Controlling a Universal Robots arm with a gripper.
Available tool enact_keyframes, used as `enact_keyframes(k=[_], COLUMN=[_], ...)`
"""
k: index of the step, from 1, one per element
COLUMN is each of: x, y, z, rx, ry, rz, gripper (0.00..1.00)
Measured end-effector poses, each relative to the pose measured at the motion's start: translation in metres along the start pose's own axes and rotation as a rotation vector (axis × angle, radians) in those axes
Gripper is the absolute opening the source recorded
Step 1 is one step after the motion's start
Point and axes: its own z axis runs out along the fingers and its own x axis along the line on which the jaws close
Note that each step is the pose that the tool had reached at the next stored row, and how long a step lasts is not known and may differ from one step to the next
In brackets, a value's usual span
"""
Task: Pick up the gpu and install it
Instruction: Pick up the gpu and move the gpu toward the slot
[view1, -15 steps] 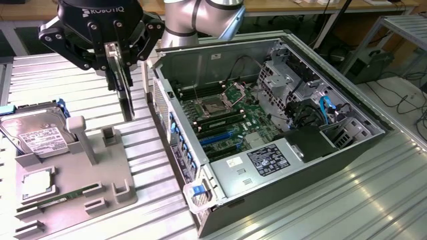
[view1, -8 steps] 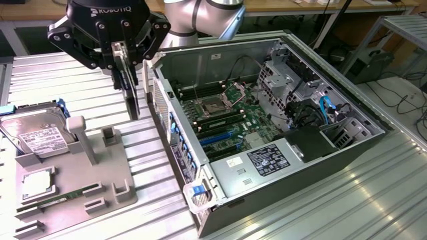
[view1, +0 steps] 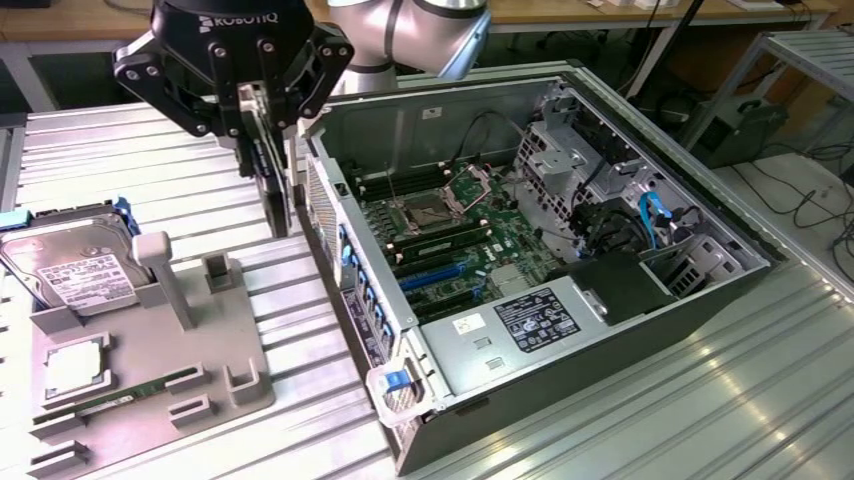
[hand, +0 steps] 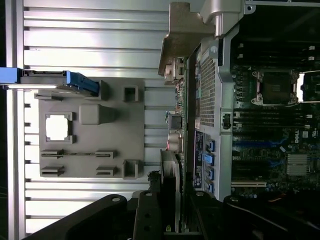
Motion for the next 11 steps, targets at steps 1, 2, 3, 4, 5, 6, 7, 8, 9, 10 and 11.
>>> enact_keyframes(k=[1, 2, 3, 4, 5, 6, 7, 8, 9, 10, 11], x=[-0.001, -0.002, -0.004, -0.005, -0.006, -0.007, -0.01, -0.011, -0.012, -0.013, -0.014], y=[0.0, -0.0001, -0.0001, -0.0001, -0.0001, -0.0001, -0.0002, -0.0002, -0.0002, -0.0003, -0.0003], z=[0.0, 0.0, 0.0001, 0.0001, 0.0002, 0.0002, 0.0003, 0.0004, 0.0005, 0.0006, 0.0006], rx=[0.0001, 0.0, 0.0001, 0.0001, 0.0001, 0.0001, 0.0, 0.0, 0.0, 0.0, 0.0001], ry=[0.0001, 0.0001, 0.0001, 0.0001, 0.0, 0.0001, 0.0, 0.0001, 0.0, 0.0, 0.0001], rz=[0.0, 0.0, 0.0, 0.0, 0.0, 0.0, 0.0, 0.0, 0.0, 0.0, 0.0], gripper=[0.27, 0.27, 0.27, 0.27, 0.27, 0.27, 0.27, 0.27, 0.27, 0.27, 0.27])
